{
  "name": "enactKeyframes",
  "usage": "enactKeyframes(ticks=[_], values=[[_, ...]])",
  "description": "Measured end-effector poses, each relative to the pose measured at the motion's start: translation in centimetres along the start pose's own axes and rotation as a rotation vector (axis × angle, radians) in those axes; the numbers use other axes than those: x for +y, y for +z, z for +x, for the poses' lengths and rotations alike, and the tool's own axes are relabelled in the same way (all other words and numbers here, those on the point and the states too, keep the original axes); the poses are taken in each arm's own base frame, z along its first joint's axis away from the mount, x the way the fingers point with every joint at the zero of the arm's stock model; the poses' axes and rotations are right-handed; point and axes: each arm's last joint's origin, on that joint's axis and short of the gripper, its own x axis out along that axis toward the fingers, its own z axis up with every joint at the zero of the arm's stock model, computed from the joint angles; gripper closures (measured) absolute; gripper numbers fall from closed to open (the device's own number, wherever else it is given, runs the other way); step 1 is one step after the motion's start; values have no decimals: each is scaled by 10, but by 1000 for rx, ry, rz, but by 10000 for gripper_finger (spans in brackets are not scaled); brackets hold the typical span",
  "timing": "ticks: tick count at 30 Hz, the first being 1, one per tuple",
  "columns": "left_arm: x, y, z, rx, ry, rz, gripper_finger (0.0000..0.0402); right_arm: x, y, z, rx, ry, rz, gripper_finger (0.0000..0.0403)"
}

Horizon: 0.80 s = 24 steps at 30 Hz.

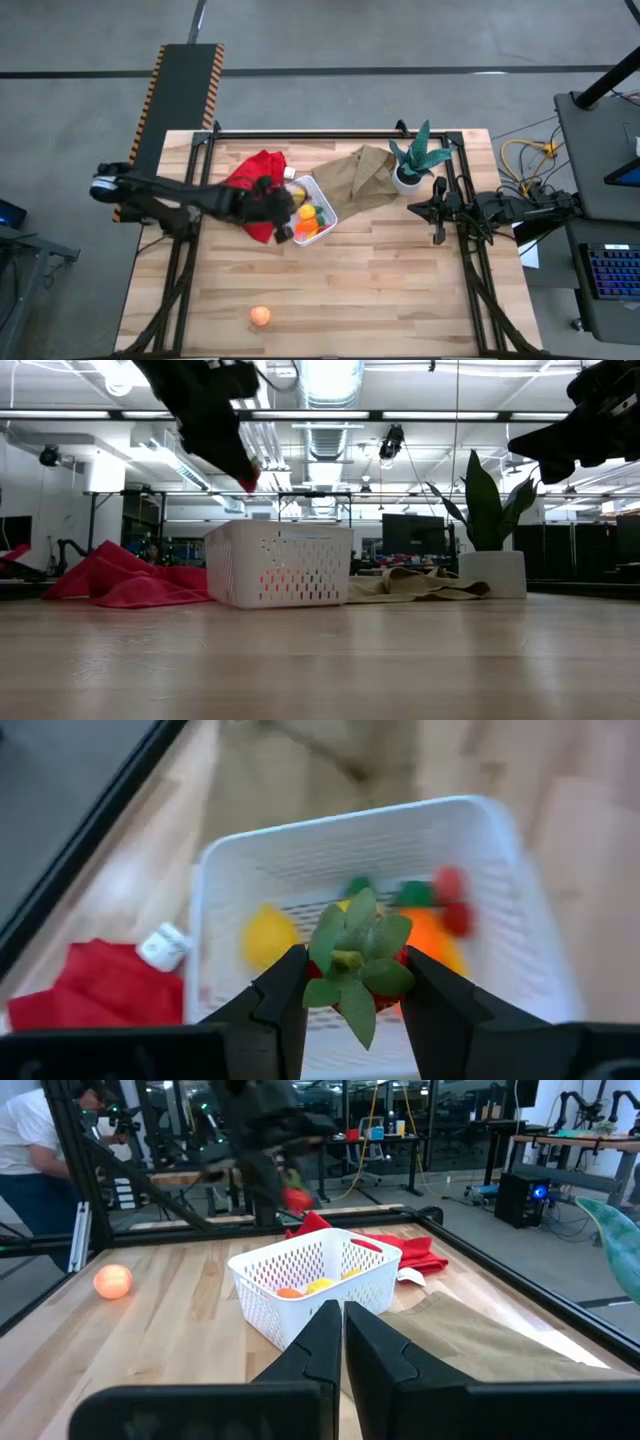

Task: Pick and placing Produce into tupperware
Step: Put the toy strawberry into the white bin

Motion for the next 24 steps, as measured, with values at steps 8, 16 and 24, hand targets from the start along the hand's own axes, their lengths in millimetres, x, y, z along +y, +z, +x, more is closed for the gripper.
enactKeyframes(ticks=[8, 16, 24], values=[[33, 17, 49, 16, -63, 7, 291, 0, 0, 0, 2, 0, -1, 394], [44, 21, 87, 33, -58, 50, 291, 0, -1, 0, 10, -1, -3, 394], [54, 18, 100, 71, -29, 33, 291, 0, -3, 0, 30, -2, -10, 394]])
